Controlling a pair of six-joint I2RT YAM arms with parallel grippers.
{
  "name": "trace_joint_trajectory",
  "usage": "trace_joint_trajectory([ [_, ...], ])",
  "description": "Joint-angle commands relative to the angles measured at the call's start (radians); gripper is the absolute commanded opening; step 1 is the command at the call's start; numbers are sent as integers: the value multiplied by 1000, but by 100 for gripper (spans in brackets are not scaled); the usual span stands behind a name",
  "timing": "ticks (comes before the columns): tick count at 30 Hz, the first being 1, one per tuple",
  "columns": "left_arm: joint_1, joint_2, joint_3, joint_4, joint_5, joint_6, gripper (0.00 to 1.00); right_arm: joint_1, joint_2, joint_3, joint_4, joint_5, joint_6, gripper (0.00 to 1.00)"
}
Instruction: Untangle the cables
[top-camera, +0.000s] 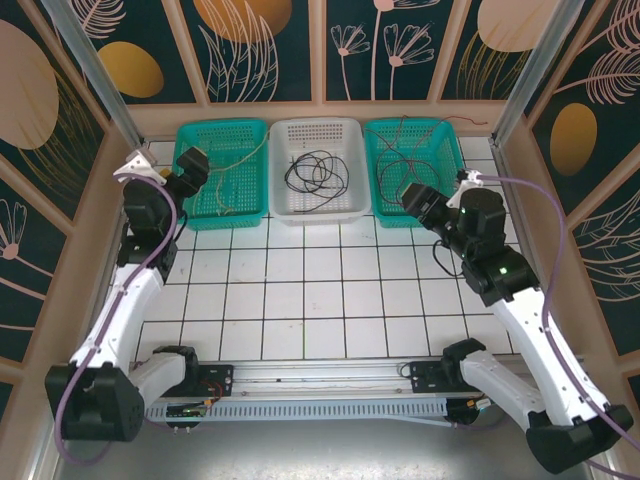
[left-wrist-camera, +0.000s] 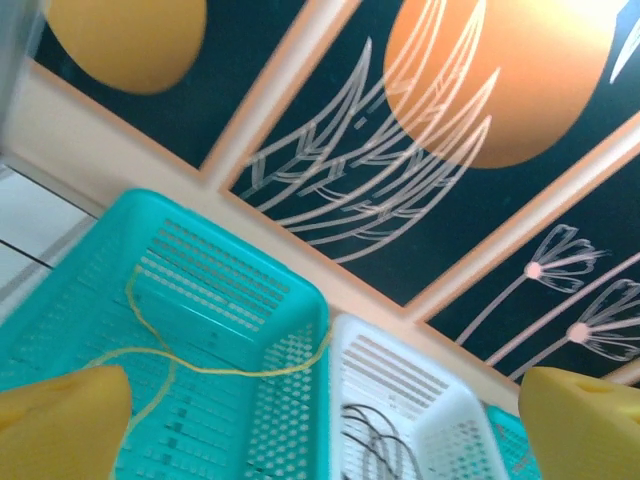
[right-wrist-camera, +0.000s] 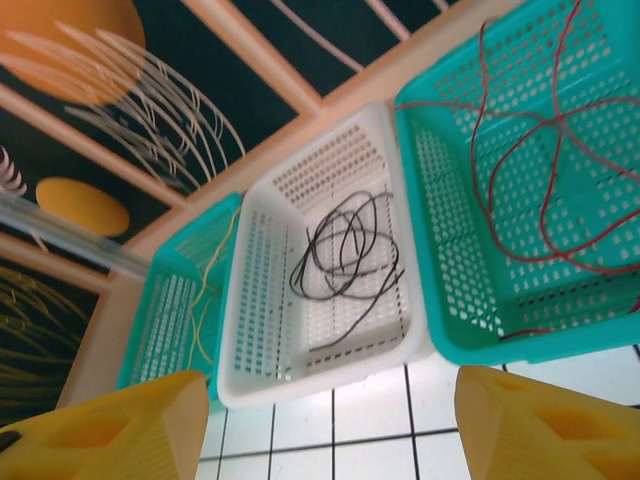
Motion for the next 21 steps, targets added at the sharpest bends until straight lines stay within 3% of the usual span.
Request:
trace_joint_trajectory([
  [1,7,-24,-48,-112,-169,109,99,5,-77,-46,103,120,-51,71],
  [5,7,-25,-175,-38,-419,71,99,3,-75,-153,178,238,-66,79],
  [7,6,-35,-258,64,-456,163,99,4,-34,-198,190,329,-88,99],
  [10,7,-31,-382,266,-494,303,99,2,63,-268,195,488,-88,99],
  [14,7,103,-457,432,-601,456,99,-42,154,-389,399,697,-205,99],
  [21,7,262,-619,912,-430,532,99,-163,227,-721,1007,791,-415,99],
])
